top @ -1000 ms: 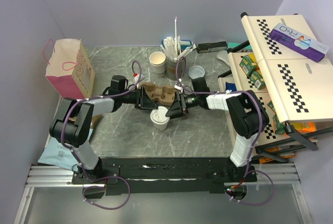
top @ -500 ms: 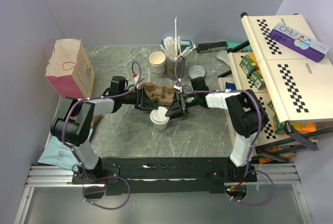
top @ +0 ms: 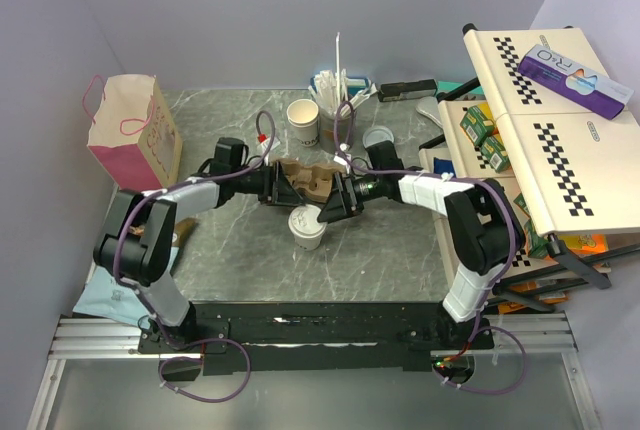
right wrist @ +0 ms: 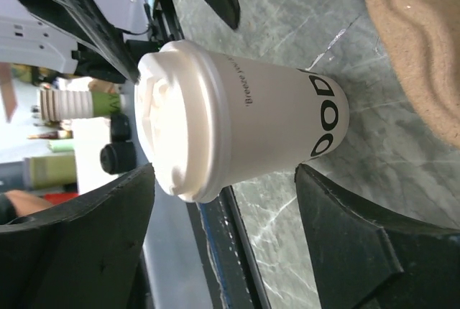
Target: Pack the takeout coffee
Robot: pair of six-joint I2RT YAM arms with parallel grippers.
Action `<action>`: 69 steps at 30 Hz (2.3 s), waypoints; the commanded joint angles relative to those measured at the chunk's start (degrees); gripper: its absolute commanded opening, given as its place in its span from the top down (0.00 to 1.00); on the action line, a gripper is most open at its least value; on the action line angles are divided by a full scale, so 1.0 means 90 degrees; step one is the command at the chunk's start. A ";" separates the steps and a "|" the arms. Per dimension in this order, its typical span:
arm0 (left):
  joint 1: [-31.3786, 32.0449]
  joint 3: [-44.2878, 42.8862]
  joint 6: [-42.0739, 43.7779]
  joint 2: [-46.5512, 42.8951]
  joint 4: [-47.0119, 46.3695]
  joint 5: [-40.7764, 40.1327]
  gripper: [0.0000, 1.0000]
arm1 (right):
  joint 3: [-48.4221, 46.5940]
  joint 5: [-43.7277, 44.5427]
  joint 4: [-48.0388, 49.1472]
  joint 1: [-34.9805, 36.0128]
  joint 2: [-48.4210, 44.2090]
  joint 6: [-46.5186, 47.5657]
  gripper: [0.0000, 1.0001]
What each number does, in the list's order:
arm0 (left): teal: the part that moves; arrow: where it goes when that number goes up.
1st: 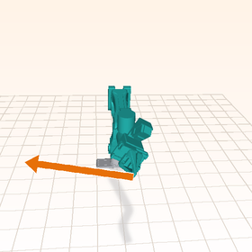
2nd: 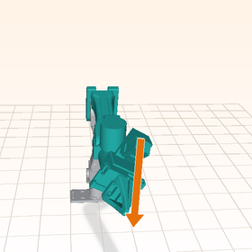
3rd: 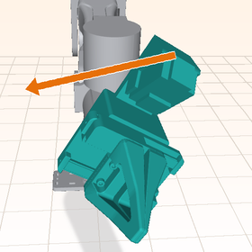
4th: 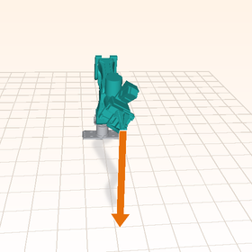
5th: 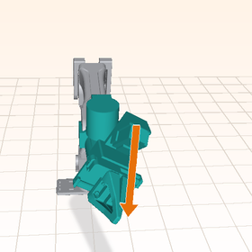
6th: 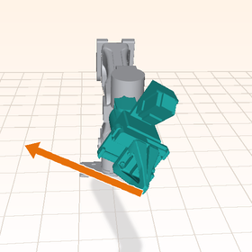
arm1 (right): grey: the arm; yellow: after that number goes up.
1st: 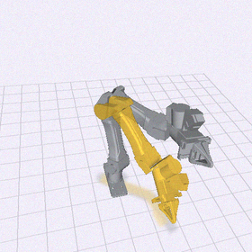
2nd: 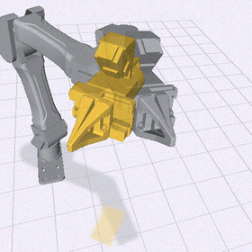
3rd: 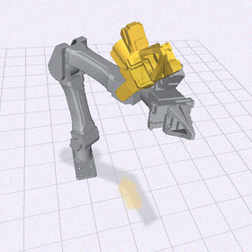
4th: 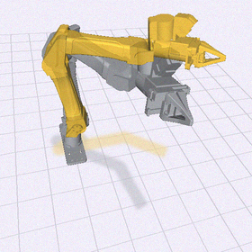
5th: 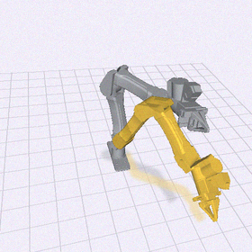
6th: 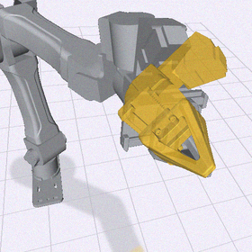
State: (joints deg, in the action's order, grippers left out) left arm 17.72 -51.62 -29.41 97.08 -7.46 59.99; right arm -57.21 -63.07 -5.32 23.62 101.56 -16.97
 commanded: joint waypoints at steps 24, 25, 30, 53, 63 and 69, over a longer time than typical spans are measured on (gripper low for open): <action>-0.0425 0.0921 0.0163 -0.0679 -0.0030 0.0981 0.36 | -0.0850 -0.0209 -0.0854 -0.0046 0.0112 0.0841 0.10; -0.0425 0.0892 0.0123 -0.0640 -0.0069 0.1001 0.36 | -0.0870 -0.0238 -0.0844 -0.0036 0.0132 0.0851 0.10; -0.0406 0.0891 -0.0198 -0.0386 -0.0370 0.0903 0.37 | -0.0889 -0.0277 -0.0747 0.0022 0.0307 0.0734 0.11; -0.0220 0.0619 -0.0704 0.0414 -0.0673 0.1353 0.39 | -0.0782 -0.0658 0.0015 0.0032 0.0825 0.0138 0.28; -0.0201 0.0247 0.0191 0.0727 0.0291 0.0786 0.42 | -0.0646 -0.0619 0.0161 0.0032 0.0864 0.0021 0.29; -0.0279 0.0656 0.0163 0.0844 -0.0029 0.0805 0.44 | -0.0402 -0.0561 0.0259 0.0022 0.0874 0.0060 0.31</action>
State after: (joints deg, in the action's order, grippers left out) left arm 15.27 -48.75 -32.10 102.10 -7.94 71.85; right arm -62.52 -68.49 -5.54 23.59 108.90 -16.97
